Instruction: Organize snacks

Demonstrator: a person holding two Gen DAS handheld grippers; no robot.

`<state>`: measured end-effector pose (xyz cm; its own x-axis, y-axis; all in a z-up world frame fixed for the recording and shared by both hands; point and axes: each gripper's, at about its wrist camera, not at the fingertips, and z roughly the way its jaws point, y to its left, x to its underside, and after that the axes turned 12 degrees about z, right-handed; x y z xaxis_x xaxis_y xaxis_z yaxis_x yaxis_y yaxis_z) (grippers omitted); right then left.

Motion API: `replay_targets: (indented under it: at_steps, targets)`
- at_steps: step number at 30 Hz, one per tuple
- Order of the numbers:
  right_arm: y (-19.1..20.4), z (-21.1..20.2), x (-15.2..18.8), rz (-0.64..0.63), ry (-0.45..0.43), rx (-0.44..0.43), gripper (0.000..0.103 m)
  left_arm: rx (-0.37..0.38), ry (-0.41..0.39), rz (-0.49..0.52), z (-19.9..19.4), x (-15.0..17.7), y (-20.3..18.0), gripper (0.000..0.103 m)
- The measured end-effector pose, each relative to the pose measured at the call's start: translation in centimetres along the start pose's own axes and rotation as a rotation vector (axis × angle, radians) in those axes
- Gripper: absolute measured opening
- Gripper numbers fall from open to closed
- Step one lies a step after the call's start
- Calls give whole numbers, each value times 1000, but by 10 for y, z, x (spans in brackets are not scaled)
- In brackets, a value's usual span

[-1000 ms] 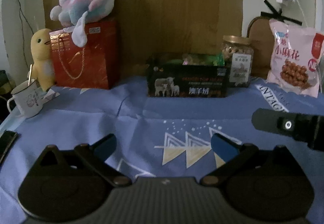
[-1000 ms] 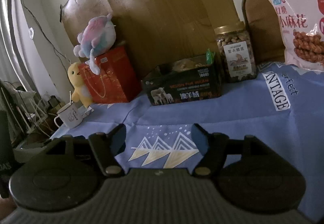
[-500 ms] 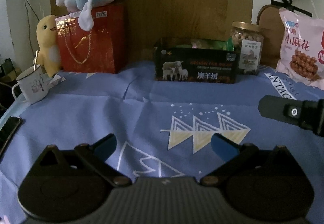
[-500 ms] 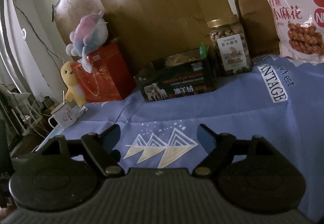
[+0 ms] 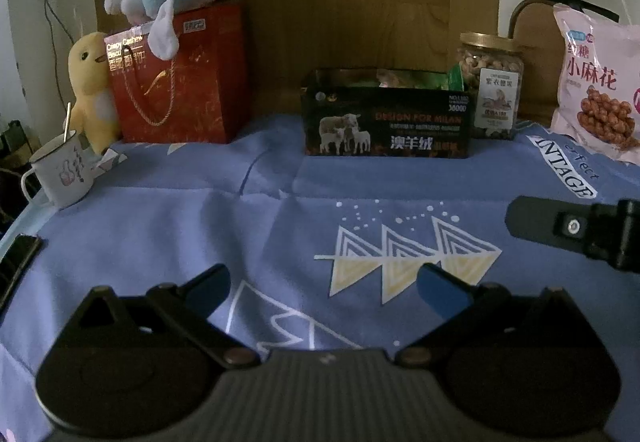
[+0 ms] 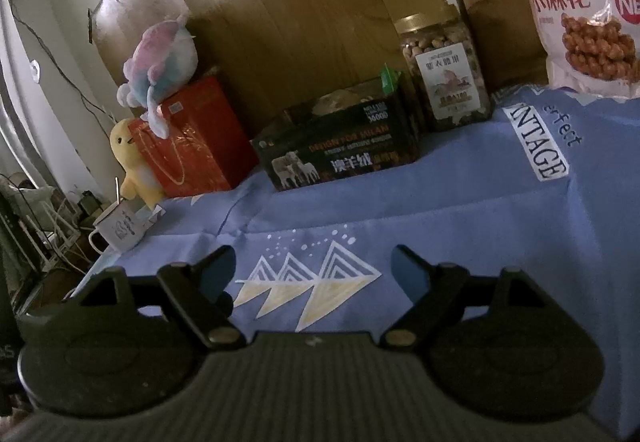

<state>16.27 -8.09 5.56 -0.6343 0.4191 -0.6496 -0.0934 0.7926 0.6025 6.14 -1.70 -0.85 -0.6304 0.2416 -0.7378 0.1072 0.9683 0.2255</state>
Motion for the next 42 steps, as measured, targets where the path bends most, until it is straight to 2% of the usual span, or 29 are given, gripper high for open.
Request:
replay_targets:
  at_steps: [18,24,27,33,38,42]
  targets:
    - [-7,3,-2,14,15,-11,88,13,6,-9,5,-1,0,103]
    - [-11,13,-4,11,10,-5,88,-27,-78,-20,-11,5,16,103]
    - [-6,20,-1,-20,0,-14,87,-89,-95,-68,-16,12,31,103]
    - [-1,35,2,-83,-26,-22,87,-119,-106,-191,-15,27,58,103]
    - [-6,41,6,-115,-58,-31,87,-88,-102,-226,-7,32,66,103]
    - [-10,48,7,-108,-37,-43,87,-58,-99,-228,-3,34,61,103]
